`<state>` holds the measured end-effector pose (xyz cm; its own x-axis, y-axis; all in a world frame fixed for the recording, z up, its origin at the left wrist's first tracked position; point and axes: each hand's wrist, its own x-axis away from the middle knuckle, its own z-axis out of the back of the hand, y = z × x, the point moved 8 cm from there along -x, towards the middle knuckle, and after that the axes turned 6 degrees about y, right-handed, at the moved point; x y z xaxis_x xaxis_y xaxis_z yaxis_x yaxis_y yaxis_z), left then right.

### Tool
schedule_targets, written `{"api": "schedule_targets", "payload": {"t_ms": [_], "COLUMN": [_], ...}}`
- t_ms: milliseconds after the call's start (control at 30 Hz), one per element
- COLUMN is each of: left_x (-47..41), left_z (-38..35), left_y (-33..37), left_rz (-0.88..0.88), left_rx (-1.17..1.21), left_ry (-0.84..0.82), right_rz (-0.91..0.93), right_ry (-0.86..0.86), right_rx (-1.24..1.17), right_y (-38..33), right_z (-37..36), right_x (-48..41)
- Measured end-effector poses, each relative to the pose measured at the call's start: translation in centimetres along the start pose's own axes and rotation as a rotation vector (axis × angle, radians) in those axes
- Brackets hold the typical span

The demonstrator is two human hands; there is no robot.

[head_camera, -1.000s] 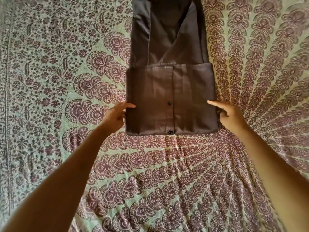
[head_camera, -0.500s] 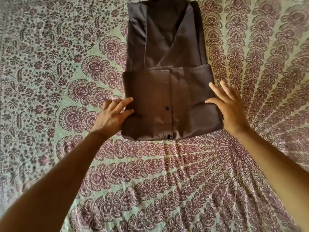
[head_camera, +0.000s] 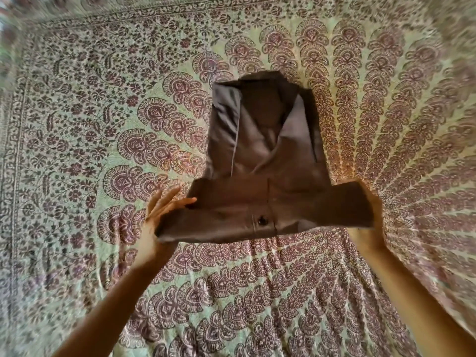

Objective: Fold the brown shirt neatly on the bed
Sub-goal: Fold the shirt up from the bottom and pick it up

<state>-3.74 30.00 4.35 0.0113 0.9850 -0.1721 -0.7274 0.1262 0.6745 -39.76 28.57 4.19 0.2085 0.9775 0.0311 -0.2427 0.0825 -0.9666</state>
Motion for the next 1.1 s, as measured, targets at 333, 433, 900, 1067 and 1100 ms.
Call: {"api": "schedule_targets", "payload": {"t_ms": [333,433,900,1067,1100], "left_x": [-8.3,-11.6,-15.8,-15.0,-14.8], "left_z": [-2.1,-4.3,-11.6,-10.5,-10.1], "left_y": [1.4,0.8,-6.3,-6.8,-6.3], "left_rz": [0.355,0.325,0.541,0.745,0.748], "left_rx": [0.152,0.084,-0.366,-0.252,-0.207], "left_ry": [0.402,0.419,0.13,0.388,0.485], "right_rz": [0.177,0.19,-0.095,-0.111,-0.029], "right_ry": [0.582,0.607,0.443,0.627,0.637], "right_rx": [0.15,0.229,0.875,0.896,0.915], "right_y": [-1.2,-0.1,9.0,7.8,6.7], "right_z": [1.1,0.1,-2.8,-2.8,-3.2], "right_x": [-3.8,-7.1,-13.3,-12.9,-13.0]}}
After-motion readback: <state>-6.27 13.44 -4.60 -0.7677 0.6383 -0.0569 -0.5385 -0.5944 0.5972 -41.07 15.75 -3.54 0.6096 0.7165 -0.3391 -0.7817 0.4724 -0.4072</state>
